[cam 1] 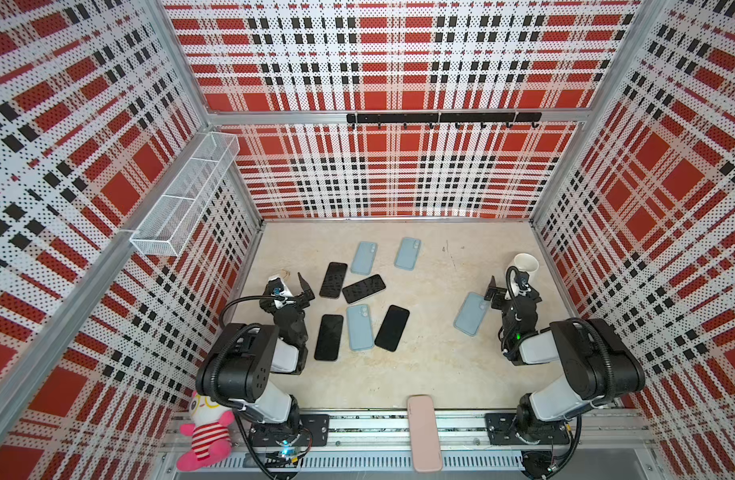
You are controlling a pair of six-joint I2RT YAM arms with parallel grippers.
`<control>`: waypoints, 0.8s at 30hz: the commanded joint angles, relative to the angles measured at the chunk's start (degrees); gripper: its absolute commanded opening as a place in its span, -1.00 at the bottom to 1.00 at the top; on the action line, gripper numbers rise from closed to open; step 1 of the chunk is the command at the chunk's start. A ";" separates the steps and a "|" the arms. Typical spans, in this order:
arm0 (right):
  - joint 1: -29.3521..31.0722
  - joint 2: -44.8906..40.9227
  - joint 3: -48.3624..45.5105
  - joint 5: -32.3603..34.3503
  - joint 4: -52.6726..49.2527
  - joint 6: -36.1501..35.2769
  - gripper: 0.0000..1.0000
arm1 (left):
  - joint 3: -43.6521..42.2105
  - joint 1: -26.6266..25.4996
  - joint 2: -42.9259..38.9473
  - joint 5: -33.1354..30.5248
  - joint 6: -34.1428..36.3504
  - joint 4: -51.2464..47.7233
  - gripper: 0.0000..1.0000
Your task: Put the phone into the phone case
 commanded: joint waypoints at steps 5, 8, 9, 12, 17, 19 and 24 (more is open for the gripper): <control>-0.37 -0.16 0.55 0.08 1.23 -0.23 0.99 | -0.48 -0.10 0.36 -0.60 0.80 1.96 0.96; -0.38 -0.15 0.73 -0.32 1.08 -0.14 0.99 | -0.39 -0.02 0.41 -0.47 0.77 1.86 0.96; -0.39 -0.20 0.72 -0.39 0.99 -0.18 0.99 | -0.31 0.12 0.38 -0.15 0.75 1.67 0.96; -0.42 -0.21 0.79 -0.35 0.78 -0.18 0.99 | -0.13 0.69 0.31 0.69 0.31 1.05 0.96; -0.39 -0.24 0.78 -0.38 0.88 -0.17 0.99 | 0.04 1.13 0.17 1.25 -0.11 0.64 0.96; -0.33 -0.23 0.81 -0.43 0.90 -0.10 1.00 | 0.05 1.11 0.23 1.32 -0.13 0.64 0.96; -0.33 -0.21 0.86 -0.38 0.86 -0.18 0.99 | 0.12 1.22 0.22 1.46 -0.20 0.41 0.97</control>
